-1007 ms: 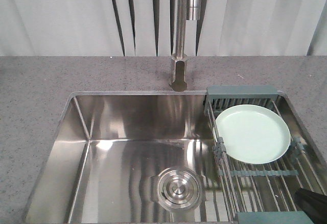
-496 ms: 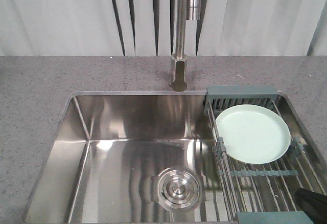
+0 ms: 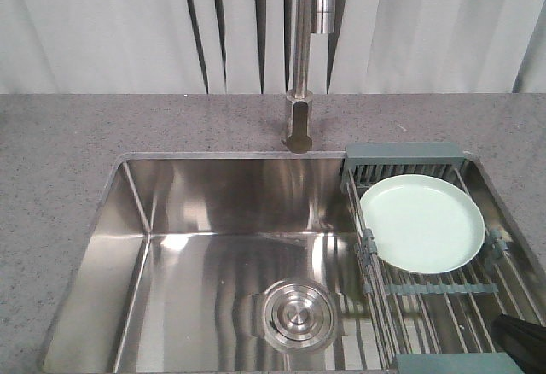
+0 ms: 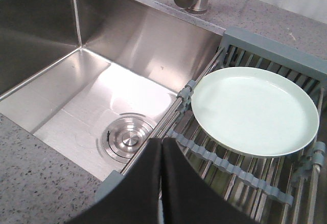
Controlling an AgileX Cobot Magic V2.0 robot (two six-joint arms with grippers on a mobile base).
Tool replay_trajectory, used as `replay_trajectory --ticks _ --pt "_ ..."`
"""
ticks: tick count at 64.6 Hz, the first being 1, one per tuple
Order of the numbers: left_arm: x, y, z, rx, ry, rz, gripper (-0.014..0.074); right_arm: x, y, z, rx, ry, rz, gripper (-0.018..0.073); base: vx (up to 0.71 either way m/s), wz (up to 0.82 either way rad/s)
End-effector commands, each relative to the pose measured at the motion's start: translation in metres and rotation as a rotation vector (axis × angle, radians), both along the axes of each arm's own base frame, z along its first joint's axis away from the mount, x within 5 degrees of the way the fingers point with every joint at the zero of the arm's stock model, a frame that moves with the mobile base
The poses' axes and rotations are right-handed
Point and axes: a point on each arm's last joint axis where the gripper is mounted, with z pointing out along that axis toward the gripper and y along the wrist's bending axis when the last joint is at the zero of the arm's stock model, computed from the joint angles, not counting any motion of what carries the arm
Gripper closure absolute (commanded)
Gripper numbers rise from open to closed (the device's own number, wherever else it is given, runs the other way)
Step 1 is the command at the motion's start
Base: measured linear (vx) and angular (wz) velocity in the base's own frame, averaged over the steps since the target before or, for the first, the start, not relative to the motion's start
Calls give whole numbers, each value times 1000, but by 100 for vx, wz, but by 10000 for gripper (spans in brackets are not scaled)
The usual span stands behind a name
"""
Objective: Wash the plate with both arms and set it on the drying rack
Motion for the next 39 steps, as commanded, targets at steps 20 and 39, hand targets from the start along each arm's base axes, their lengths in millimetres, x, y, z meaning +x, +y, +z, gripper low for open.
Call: replay_trajectory --ticks 20,39 --pt "-2 0 16 -11 -118 5 603 -11 -9 19 -46 -204 -52 564 0 0" --pt "-2 0 16 -11 -118 5 603 -20 -23 -17 114 -251 -238 564 0 0"
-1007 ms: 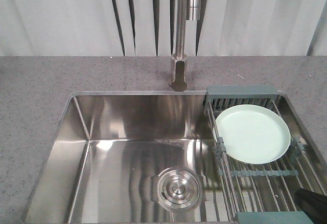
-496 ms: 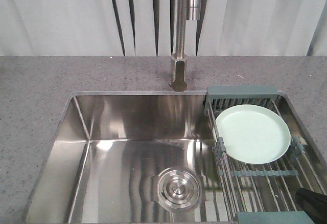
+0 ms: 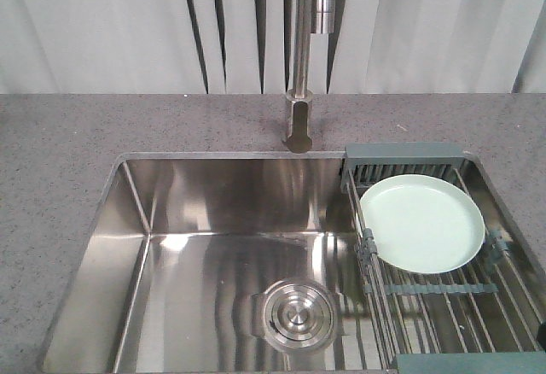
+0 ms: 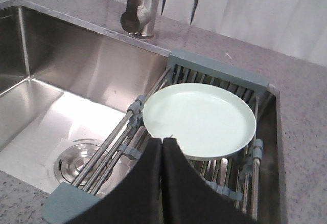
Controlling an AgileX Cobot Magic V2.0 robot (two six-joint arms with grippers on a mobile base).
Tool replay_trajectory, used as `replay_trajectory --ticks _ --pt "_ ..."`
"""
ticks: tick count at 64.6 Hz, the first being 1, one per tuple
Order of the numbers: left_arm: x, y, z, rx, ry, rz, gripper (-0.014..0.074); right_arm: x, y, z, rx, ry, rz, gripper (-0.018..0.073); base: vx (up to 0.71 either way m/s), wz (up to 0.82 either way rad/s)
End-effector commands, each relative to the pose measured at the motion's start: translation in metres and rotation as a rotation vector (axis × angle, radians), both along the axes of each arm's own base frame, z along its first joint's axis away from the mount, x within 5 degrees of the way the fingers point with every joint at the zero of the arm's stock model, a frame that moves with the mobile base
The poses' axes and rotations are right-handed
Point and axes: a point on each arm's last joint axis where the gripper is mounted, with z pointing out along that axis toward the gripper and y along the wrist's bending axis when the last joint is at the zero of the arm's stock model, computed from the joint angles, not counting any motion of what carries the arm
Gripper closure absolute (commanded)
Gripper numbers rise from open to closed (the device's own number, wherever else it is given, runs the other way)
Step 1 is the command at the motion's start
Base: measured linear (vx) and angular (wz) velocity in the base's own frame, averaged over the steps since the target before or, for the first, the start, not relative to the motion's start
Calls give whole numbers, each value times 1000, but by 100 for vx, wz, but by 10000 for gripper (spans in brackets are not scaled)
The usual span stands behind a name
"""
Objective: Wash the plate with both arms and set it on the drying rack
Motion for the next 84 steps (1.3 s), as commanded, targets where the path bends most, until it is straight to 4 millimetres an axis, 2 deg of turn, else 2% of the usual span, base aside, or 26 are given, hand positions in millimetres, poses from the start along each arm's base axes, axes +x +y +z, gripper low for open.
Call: replay_trajectory --ticks 1,9,20,33,84 --pt "-2 0 16 -11 -118 5 603 0 -4 3 83 -96 -68 564 0 0" --pt "-2 0 16 -11 -118 5 603 1 -8 -10 158 -98 -159 564 0 0" --pt "-2 0 16 -11 -118 5 603 3 -14 -16 268 -167 -292 561 0 0" --pt "-2 0 16 -11 -118 5 603 9 -15 -30 307 -296 -270 561 0 0" --pt "-2 0 16 -11 -118 5 603 8 -13 -25 303 -332 -233 561 0 0"
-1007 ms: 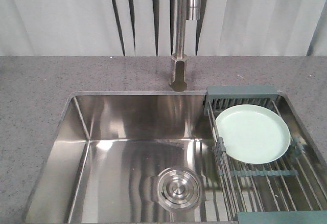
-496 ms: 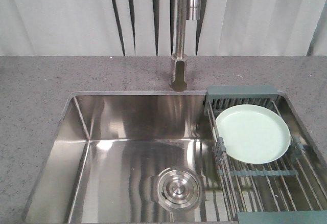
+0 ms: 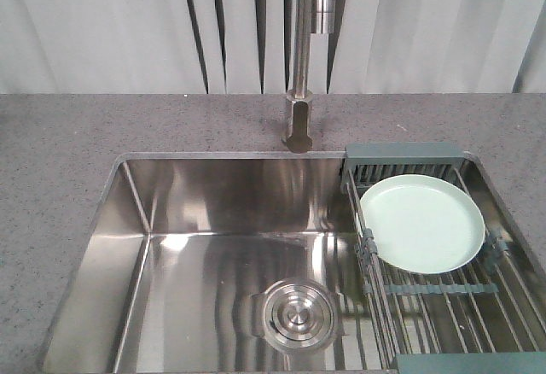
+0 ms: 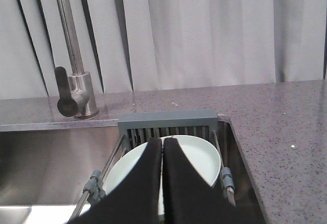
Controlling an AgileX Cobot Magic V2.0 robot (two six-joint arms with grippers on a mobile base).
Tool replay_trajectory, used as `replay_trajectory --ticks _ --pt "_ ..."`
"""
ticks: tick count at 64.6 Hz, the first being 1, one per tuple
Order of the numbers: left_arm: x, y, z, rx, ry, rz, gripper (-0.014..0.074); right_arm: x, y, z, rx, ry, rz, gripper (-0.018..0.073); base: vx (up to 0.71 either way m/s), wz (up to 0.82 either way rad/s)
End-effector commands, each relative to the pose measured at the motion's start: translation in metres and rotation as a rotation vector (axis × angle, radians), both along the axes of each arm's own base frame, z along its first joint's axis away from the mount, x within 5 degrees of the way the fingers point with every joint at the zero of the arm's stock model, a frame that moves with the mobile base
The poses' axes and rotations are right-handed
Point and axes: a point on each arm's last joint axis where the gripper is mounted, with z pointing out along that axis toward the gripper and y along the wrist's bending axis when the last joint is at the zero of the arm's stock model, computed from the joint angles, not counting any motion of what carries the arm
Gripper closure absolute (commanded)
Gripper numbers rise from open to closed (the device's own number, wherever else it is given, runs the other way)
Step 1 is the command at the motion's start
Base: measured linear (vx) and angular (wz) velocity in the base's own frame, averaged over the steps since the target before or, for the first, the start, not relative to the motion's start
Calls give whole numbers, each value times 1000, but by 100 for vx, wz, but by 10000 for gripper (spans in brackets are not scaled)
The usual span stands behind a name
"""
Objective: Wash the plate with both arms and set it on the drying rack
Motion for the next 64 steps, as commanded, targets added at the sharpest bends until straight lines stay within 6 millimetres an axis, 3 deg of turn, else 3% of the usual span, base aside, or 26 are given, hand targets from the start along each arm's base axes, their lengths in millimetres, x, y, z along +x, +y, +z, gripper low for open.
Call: replay_trajectory --ticks 1,64 --pt "-2 0 16 -11 -117 5 603 -1 -1 6 -7 -79 -9 561 0 0" --pt "-2 0 16 -11 -117 5 603 -1 -1 6 -7 -77 -8 561 0 0"
